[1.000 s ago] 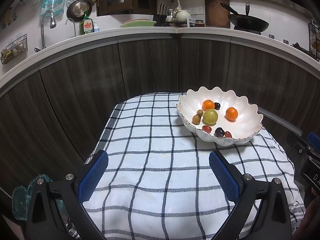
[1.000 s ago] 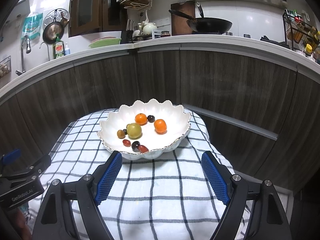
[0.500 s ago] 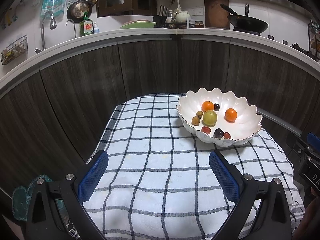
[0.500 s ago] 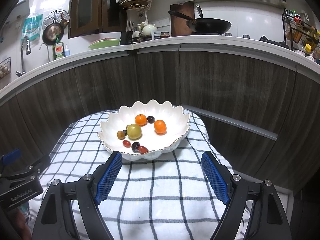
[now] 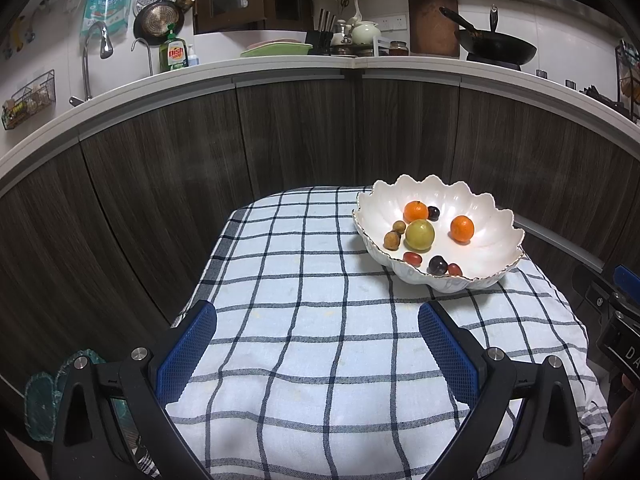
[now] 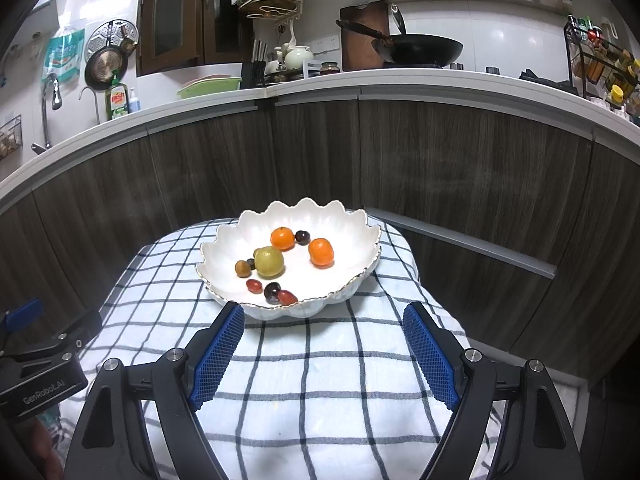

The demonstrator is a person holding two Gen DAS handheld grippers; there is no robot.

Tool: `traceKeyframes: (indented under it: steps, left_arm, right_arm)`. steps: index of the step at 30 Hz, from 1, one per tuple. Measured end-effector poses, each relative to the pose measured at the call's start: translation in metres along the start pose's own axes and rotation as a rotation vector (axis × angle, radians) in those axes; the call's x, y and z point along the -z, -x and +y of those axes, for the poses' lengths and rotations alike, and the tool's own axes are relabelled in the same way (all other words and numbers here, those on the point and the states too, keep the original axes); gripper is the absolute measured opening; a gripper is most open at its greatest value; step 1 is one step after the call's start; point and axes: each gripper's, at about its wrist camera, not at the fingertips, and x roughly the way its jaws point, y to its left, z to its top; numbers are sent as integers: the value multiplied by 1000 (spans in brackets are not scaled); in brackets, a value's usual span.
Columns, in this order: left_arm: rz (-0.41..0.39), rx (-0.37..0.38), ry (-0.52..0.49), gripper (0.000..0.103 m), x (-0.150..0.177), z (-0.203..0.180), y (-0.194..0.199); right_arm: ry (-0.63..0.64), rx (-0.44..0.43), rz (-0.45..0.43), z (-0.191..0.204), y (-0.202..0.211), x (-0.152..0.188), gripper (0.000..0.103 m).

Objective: Organize fruits

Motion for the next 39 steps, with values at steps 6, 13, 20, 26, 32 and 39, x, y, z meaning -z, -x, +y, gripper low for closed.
traceKeyframes:
  steps: [6, 13, 20, 26, 32, 39]
  left_arm:
    - [-1, 0, 0, 103, 0, 0, 0]
    - [4, 3, -2, 103, 1, 0, 0]
    - [2, 2, -1, 103, 1, 1, 1]
    - [4, 7, 1, 103, 1, 1, 1]
    - [5, 4, 5, 103, 0, 1, 1]
    - [23, 17, 11, 103, 0, 0, -1]
  right_arm:
    - [-1, 1, -1, 0, 0, 0, 83]
    - [-2, 0, -3, 2, 1, 1, 83]
    - [-2, 1, -2, 2, 1, 1, 83]
    - [-4, -1, -1, 2, 2, 1, 83]
    - [-4, 0, -1, 1, 1, 1, 83]
    - [-4, 0, -2, 2, 2, 1, 83]
